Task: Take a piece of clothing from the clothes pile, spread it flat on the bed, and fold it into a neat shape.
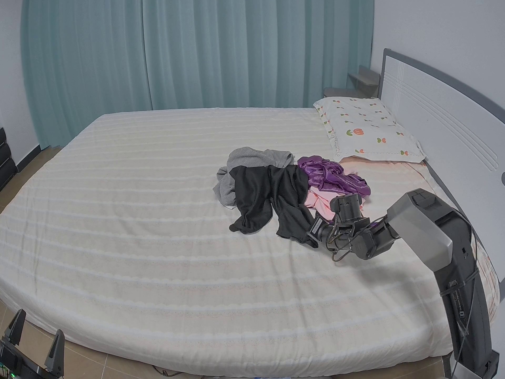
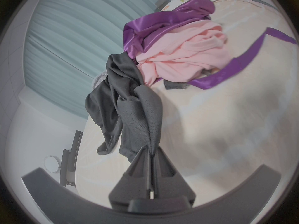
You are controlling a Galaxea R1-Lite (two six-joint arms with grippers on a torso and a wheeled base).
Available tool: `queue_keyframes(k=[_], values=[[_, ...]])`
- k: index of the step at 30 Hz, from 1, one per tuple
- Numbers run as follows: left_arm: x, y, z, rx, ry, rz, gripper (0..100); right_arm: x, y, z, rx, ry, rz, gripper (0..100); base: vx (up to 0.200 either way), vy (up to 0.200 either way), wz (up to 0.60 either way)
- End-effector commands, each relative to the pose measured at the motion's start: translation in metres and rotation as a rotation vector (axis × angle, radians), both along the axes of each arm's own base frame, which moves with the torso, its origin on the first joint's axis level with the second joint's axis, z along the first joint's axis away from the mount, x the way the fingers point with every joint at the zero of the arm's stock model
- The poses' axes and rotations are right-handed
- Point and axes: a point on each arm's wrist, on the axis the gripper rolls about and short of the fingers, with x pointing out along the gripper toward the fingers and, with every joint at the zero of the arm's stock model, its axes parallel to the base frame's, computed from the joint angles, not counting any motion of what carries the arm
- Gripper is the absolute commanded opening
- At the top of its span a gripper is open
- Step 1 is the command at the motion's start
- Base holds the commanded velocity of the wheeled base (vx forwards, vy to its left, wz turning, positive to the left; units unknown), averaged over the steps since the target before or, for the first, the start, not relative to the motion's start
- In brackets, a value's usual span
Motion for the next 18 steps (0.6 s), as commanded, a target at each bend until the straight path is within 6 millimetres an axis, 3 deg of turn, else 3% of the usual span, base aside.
queue_keyframes(k=[1,8,15,17,18], values=[[0.0,0.0,-0.005,0.0,0.006,0.0,100,-0.053,-0.022,0.056,0.079,-0.07,0.004,0,0.0,0.0,0.0],[0.001,0.0,-0.005,0.0,0.008,0.0,100,-0.115,-0.03,0.093,0.117,-0.168,0.033,0,0.0,0.0,0.0],[0.0,0.0,-0.005,0.0,0.006,0.0,100,-0.157,-0.028,0.133,0.139,-0.225,0.076,0,0.0,0.0,0.0],[0.0,0.0,-0.005,0.0,0.006,0.0,100,-0.157,-0.028,0.133,0.139,-0.225,0.076,0,0.0,0.0,0.0],[0.0,0.0,-0.005,0.001,0.006,0.0,100,-0.175,-0.029,0.154,0.158,-0.27,0.094,0,0.0,0.0,0.0]])
